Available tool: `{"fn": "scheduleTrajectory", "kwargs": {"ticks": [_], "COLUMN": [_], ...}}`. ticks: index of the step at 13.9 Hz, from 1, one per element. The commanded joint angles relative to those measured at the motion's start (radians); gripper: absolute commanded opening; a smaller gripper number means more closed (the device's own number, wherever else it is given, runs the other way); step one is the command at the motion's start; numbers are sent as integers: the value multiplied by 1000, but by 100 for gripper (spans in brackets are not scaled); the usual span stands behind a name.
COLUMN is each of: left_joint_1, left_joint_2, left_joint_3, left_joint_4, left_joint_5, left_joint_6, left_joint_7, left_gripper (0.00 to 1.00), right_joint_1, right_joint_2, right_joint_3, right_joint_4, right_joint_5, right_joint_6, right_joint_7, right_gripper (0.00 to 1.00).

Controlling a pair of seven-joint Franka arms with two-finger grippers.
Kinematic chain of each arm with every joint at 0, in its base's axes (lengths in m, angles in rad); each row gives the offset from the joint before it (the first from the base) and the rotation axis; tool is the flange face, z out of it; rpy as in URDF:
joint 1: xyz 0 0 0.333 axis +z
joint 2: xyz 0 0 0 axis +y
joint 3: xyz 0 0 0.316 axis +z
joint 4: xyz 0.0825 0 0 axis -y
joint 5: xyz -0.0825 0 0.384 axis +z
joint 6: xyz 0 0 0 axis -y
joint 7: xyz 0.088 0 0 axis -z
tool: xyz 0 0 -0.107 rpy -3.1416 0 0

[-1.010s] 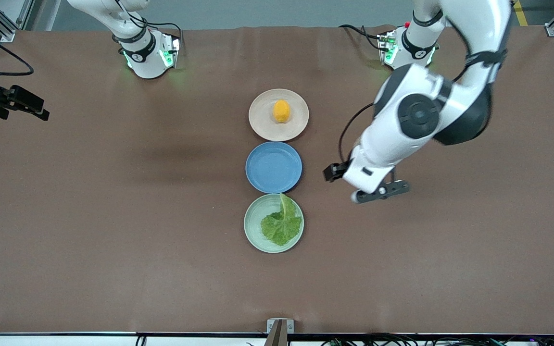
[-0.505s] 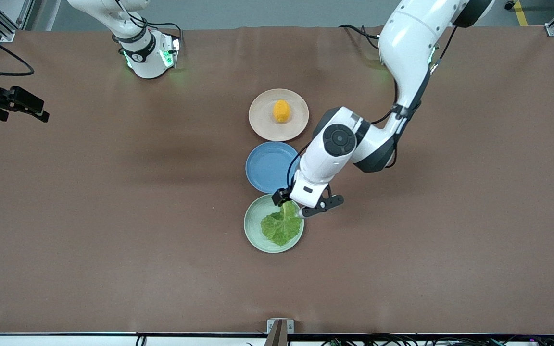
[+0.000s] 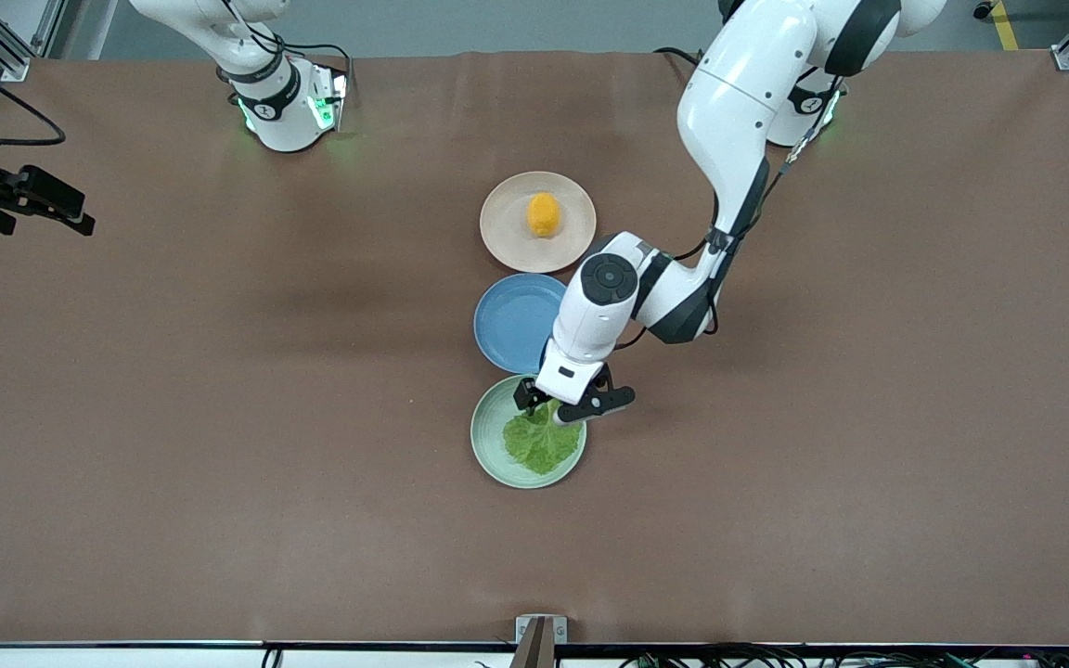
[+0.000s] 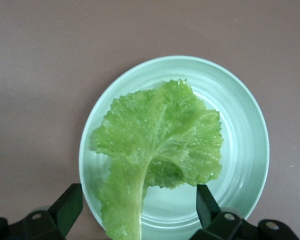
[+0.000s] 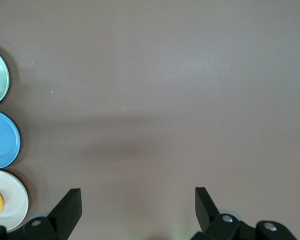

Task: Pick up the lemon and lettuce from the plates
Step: 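Close the left gripper on the lettuce leaf stem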

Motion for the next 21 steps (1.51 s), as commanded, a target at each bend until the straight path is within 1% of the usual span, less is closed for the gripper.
{"fn": "scheduleTrajectory", "kwargs": {"ticks": [1,3,6,9,10,11,12,15,17,18,21], "left_joint_1": [-14,-22,-28,-30,-30,-30,-30,-30,-28,-28,-28], "left_joint_2": [16,23,40,57,63,66,68,68,69,69,68], "left_joint_3": [18,20,18,15,15,15,15,15,15,13,13], "left_joint_4": [27,27,29,35,35,35,35,35,35,35,34], "left_joint_5": [18,18,16,15,15,15,13,13,13,13,13], "left_joint_6": [6,17,74,81,81,81,81,81,81,81,81], "left_joint_7": [-20,-20,-20,-20,-20,-20,-20,-20,-19,-19,-17], "left_gripper": [100,100,100,100,99,96,90,64,52,47,29], "right_joint_1": [0,0,1,-2,0,0,0,0,0,0,0], "right_joint_2": [-17,-17,-17,-17,-17,-17,-17,-17,-12,5,121], "right_joint_3": [-2,-2,-2,-4,-2,-4,-2,-4,-2,-2,-2], "right_joint_4": [-19,-19,-16,-14,-14,-16,-14,-8,1,3,16], "right_joint_5": [6,7,2,1,1,1,1,1,1,1,12], "right_joint_6": [6,4,10,10,10,10,10,6,-1,-2,9], "right_joint_7": [-8,-8,-19,-59,-59,-59,-59,-59,-48,-48,-59], "right_gripper": [100,100,100,100,100,100,100,100,100,100,100]}}
